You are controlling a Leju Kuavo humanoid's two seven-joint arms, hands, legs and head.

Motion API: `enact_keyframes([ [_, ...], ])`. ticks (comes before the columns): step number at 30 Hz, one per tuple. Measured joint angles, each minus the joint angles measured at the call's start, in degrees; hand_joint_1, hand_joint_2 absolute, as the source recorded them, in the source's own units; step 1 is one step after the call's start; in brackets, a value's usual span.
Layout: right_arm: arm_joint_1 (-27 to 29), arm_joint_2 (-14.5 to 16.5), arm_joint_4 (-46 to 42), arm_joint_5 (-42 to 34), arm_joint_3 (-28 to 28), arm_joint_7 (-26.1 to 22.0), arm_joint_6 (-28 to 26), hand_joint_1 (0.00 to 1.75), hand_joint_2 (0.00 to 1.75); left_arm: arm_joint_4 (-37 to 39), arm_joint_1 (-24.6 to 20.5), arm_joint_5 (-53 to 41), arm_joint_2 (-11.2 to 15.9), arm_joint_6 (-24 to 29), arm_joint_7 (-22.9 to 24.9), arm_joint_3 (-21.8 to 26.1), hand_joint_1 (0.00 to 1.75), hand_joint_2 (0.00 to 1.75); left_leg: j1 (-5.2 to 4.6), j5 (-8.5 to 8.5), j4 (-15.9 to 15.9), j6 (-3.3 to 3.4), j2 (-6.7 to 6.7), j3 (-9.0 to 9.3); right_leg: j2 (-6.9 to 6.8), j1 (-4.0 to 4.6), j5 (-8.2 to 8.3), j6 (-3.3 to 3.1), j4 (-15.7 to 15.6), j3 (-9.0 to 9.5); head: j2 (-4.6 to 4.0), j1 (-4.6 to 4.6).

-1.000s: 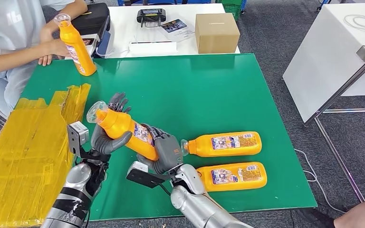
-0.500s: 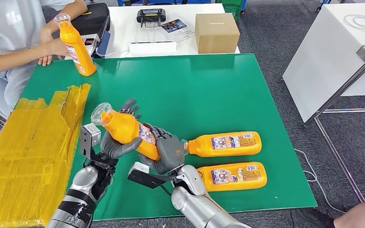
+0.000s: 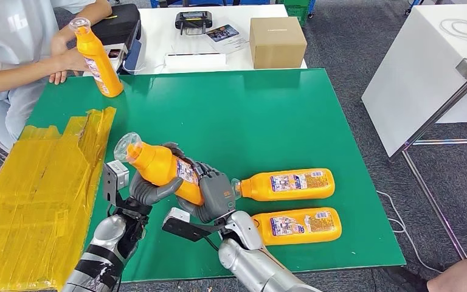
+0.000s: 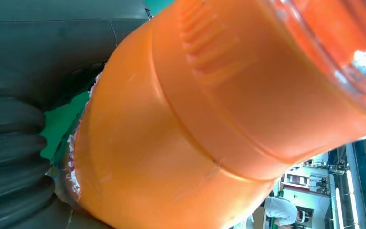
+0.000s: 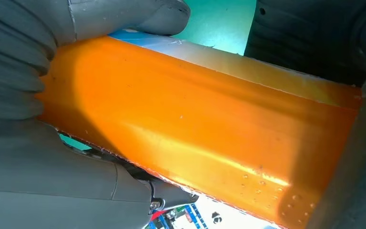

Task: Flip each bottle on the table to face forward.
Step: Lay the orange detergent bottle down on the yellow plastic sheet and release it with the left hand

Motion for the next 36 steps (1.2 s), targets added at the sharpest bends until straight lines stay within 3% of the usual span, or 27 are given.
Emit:
enact_keyframes([
  [2, -0.01, 0.06, -0.07, 0.08, 0.01, -0.01, -0.02, 1.71, 1.75, -0.29, 0.11, 0.48, 0.0, 0.16, -0.17, 0.05, 1.75, 1.75, 0.0, 0.0, 0.0, 0.0, 0.0, 0.0, 0.0, 0.0, 0.0, 0.0, 0.0, 0.0, 0.0, 0.0],
  [6, -0.2, 0.22, -0.15, 0.18, 0.07, -0.1, -0.21, 1.11, 1.75, -1.48, 0.7, 1.95, -0.14, 1.01, -0.39, 0.28, 1.75, 1.75, 0.0, 0.0, 0.0, 0.0, 0.0, 0.0, 0.0, 0.0, 0.0, 0.0, 0.0, 0.0, 0.0, -0.02],
  [9, -0.3, 0.23, -0.44, 0.17, 0.11, -0.56, -0.6, 1.05, 1.75, -3.18, 1.44, 2.64, -0.51, 2.69, -0.63, 0.44, 1.75, 1.75, 0.0, 0.0, 0.0, 0.0, 0.0, 0.0, 0.0, 0.0, 0.0, 0.0, 0.0, 0.0, 0.0, -0.01],
  [10, -0.34, 0.24, -0.57, 0.16, 0.12, -0.71, -0.7, 0.92, 1.75, -3.77, 1.64, 2.71, -0.62, 3.1, -0.67, 0.45, 1.75, 1.75, 0.0, 0.0, 0.0, 0.0, 0.0, 0.0, 0.0, 0.0, 0.0, 0.0, 0.0, 0.0, 0.0, -0.01],
  [13, -0.4, 0.26, -0.87, 0.17, 0.18, -0.91, -0.8, 0.13, 1.75, -5.03, 2.01, 2.71, -0.79, 3.71, -0.71, 0.5, 1.75, 1.75, 0.0, 0.0, 0.0, 0.0, 0.0, 0.0, 0.0, 0.0, 0.0, 0.0, 0.0, 0.0, 0.0, -0.01],
  [14, -0.37, 0.26, -0.91, 0.16, 0.22, -1.09, -0.86, 0.0, 1.75, -5.36, 2.05, 2.64, -0.85, 4.11, -0.85, 0.51, 1.75, 1.75, 0.0, 0.0, 0.0, 0.0, -0.01, 0.0, 0.0, 0.0, 0.0, 0.0, 0.0, 0.0, 0.0, -0.01],
  [18, 0.63, 0.25, -2.22, -1.09, 0.19, -3.79, -1.38, 0.0, 1.75, -7.41, 2.12, 0.22, -1.08, 9.92, -2.79, 0.87, 1.75, 1.75, 0.0, 0.0, 0.0, 0.0, -0.01, -0.01, 0.0, 0.0, 0.0, 0.0, 0.0, 0.01, 0.0, -0.01],
  [25, 7.36, -1.71, -19.91, -8.72, -0.97, -7.64, 2.94, 0.0, 1.75, -12.86, 2.37, -16.94, -0.08, 31.98, -6.51, 5.02, 1.75, 1.75, 0.01, -0.01, -0.01, -0.01, -0.02, -0.03, -0.01, 0.01, -0.01, 0.0, 0.0, -0.02, 0.0, -0.01],
  [28, 9.75, -2.83, -27.45, -10.02, -1.65, -7.63, 4.52, 0.0, 1.75, -13.97, 2.69, -19.85, 0.69, 34.68, -6.84, 6.88, 1.75, 1.75, 0.01, -0.01, -0.01, -0.01, -0.01, -0.03, -0.01, 0.01, -0.02, 0.0, 0.0, -0.02, 0.0, -0.01],
  [35, 10.85, -3.36, -30.57, -10.43, -1.86, -7.77, 4.9, 0.0, 1.75, -14.4, 2.88, -20.54, 0.92, 35.24, -6.95, 7.49, 1.75, 1.75, 0.0, -0.01, -0.01, 0.0, -0.02, -0.02, -0.01, 0.0, -0.02, -0.01, 0.0, 0.0, 0.0, 0.01],
  [36, 11.57, -3.7, -32.62, -12.26, -2.12, -8.4, 5.88, 0.0, 1.75, -14.56, 3.06, -23.66, 1.16, 37.49, -6.73, 7.75, 1.75, 1.75, 0.0, -0.01, -0.01, 0.0, -0.02, -0.02, -0.01, 0.0, -0.01, -0.01, 0.0, 0.01, 0.0, 0.01],
])
